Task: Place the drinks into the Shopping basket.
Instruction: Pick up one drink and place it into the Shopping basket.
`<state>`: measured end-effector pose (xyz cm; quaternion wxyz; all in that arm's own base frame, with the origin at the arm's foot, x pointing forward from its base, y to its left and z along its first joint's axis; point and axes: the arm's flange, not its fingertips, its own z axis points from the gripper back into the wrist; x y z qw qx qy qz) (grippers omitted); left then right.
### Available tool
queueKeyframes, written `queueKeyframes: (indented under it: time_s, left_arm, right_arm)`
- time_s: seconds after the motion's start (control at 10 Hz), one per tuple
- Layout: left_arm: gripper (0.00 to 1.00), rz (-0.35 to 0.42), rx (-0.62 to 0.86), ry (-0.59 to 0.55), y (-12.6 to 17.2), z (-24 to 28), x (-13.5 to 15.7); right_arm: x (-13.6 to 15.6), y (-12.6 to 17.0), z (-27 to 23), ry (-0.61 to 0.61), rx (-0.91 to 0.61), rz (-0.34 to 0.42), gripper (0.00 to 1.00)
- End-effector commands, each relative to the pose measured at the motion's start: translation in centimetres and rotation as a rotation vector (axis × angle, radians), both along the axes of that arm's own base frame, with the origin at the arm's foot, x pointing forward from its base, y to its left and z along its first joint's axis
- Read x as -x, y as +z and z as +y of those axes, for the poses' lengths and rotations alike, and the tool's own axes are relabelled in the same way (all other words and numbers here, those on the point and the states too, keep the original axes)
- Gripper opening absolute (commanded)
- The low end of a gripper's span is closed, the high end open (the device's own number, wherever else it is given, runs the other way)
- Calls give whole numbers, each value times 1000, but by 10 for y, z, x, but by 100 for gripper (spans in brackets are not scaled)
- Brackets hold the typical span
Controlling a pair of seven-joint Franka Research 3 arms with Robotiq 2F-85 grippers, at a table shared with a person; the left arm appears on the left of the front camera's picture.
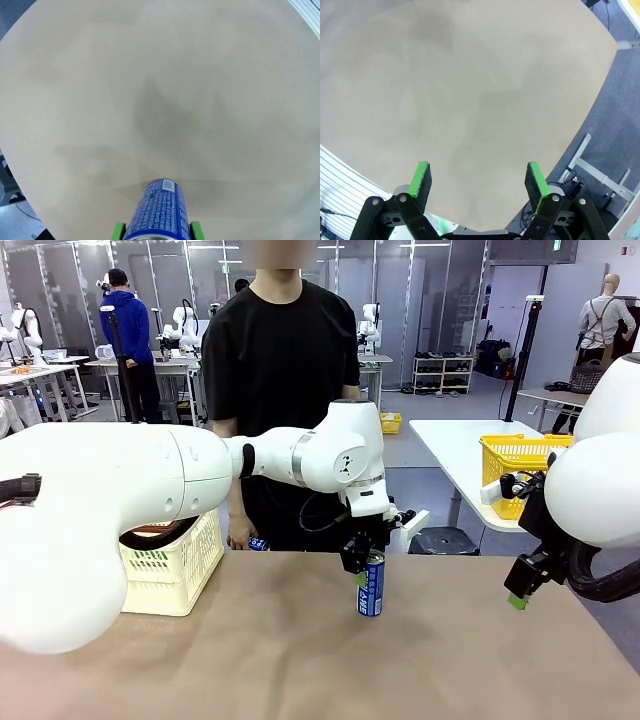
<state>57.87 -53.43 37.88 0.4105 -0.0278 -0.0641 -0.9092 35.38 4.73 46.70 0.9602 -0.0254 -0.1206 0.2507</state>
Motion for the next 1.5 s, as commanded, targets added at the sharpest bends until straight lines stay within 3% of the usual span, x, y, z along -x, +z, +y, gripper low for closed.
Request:
queueKeyframes:
  time_s: [0.0,0.3,0.4,0.9,1.4]
  left_arm:
    - [44,27,-8,27,10,-16,-13]
    - [16,47,-11,37,16,-18,-8]
    - [11,84,-17,54,26,-18,-5]
    - [11,31,-2,42,103,24,17]
    - [11,-54,-24,198,195,129,35]
  right_arm:
    - [1,0,0,1,0,4,94]
    - [1,0,0,1,0,4,94]
    - [1,0,0,1,0,4,94]
    - [1,0,0,1,0,4,94]
    - [1,0,0,1,0,4,94]
